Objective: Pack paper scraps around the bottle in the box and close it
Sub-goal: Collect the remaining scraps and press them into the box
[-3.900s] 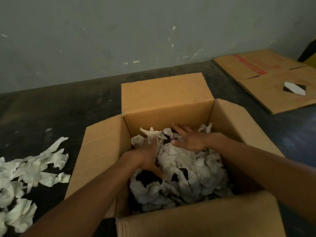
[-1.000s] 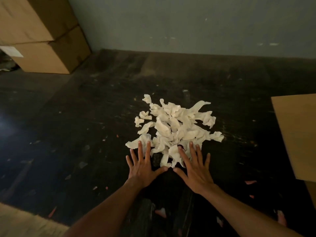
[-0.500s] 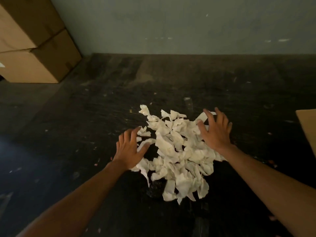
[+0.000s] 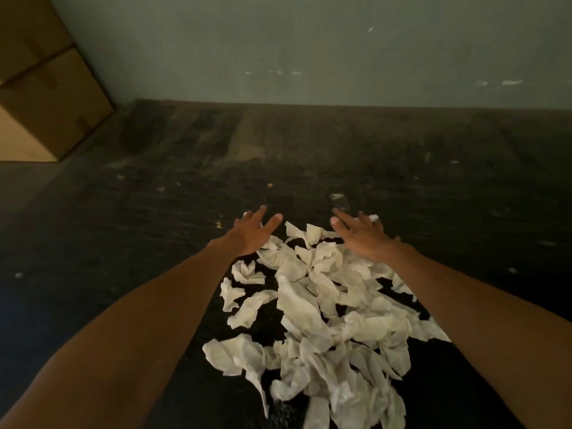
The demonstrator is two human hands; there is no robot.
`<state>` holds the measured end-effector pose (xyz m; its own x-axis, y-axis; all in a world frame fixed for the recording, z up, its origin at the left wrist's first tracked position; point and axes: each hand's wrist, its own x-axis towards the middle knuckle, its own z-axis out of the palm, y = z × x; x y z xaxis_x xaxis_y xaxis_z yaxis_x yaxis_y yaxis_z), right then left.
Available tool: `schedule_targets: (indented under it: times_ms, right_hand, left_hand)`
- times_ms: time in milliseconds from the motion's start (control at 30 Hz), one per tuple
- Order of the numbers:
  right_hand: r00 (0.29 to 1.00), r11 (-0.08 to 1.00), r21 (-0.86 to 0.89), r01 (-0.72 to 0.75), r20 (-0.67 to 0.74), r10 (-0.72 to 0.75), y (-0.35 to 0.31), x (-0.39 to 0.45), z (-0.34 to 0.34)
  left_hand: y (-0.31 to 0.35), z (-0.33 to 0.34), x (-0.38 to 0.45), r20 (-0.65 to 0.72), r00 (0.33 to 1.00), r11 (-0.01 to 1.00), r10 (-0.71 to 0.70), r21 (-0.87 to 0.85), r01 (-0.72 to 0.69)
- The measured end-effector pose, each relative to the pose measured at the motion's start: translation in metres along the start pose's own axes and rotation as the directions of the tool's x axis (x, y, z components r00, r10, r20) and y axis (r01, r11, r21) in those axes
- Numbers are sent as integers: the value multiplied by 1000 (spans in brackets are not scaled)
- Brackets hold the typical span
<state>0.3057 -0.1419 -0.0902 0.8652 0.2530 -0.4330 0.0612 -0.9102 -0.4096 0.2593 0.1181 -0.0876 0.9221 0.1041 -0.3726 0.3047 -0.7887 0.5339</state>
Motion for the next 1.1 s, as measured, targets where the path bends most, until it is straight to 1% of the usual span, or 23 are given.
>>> schedule_targets:
  times_ms: [100, 200, 300, 400, 500, 533, 567, 633, 700, 733, 767, 833, 867, 933, 967, 1000, 1033, 1100]
  right_hand:
    - [990, 995, -39, 91, 111, -87, -15, -11, 7]
    - [980, 988, -34, 152, 136, -146, -21, -23, 15]
    - [957, 965, 46, 257, 126, -260, -23, -45, 20]
    - [929, 928, 128, 349, 84, -361, -23, -75, 22]
    - [906, 896, 172, 410, 40, -422, -23, -110, 22]
    - [897, 885, 180, 430, 22, -441, -22, -124, 22]
    - [885, 869, 186, 458, -3, -465, -19, -139, 21]
    - [849, 827, 192, 528, -94, -520, -10, -172, 23]
    - [814, 803, 150, 577, -194, -548, 5, -205, 27]
    - [813, 816, 100, 570, -210, -543, 16, -219, 30]
    - [831, 842, 42, 538, -193, -522, 28, -233, 35]
    - [893, 895, -116, 431, -84, -442, 54, -253, 47]
    - [919, 898, -223, 379, -23, -393, 65, -260, 53]
    - [948, 865, -395, 309, 60, -312, 81, -267, 62]
    - [956, 850, -440, 290, 91, -279, 85, -266, 64]
    - [961, 843, -462, 275, 114, -251, 87, -262, 64]
    - [964, 844, -467, 264, 129, -231, 88, -256, 63]
    - [966, 857, -447, 257, 144, -215, 87, -239, 58]
  left_hand:
    - [5, -2, -20, 66, 996, 998, 63, -20, -62]
    - [5, -3, -47, 114, 987, 993, 109, -45, -105]
    - [1, -2, -72, 188, 970, 987, 155, -76, -142]
    - [-2, 2, -97, 203, 957, 976, 209, -110, -189]
    - [-9, 4, -122, 226, 931, 956, 286, -136, -261]
    - [-13, 5, -130, 233, 920, 948, 315, -117, -295]
    - [-18, 6, -139, 226, 909, 936, 350, -56, -347]
    - [-28, 9, -159, 177, 878, 875, 445, 121, -468]
    - [-38, 13, -184, 146, 860, 834, 488, 214, -510]
    - [-43, 17, -198, 153, 863, 826, 482, 249, -506]
    - [-48, 23, -211, 170, 869, 820, 464, 288, -494]
    - [-52, 40, -240, 226, 870, 797, 438, 349, -493]
    - [-52, 52, -255, 268, 852, 772, 450, 364, -522]
    - [-48, 80, -278, 345, 788, 689, 509, 386, -614]
    - [-43, 95, -284, 372, 759, 647, 534, 398, -650]
    - [-37, 106, -284, 385, 745, 624, 544, 408, -666]
    - [-30, 114, -280, 386, 754, 628, 532, 417, -657]
    - [-14, 119, -264, 354, 815, 675, 459, 457, -579]
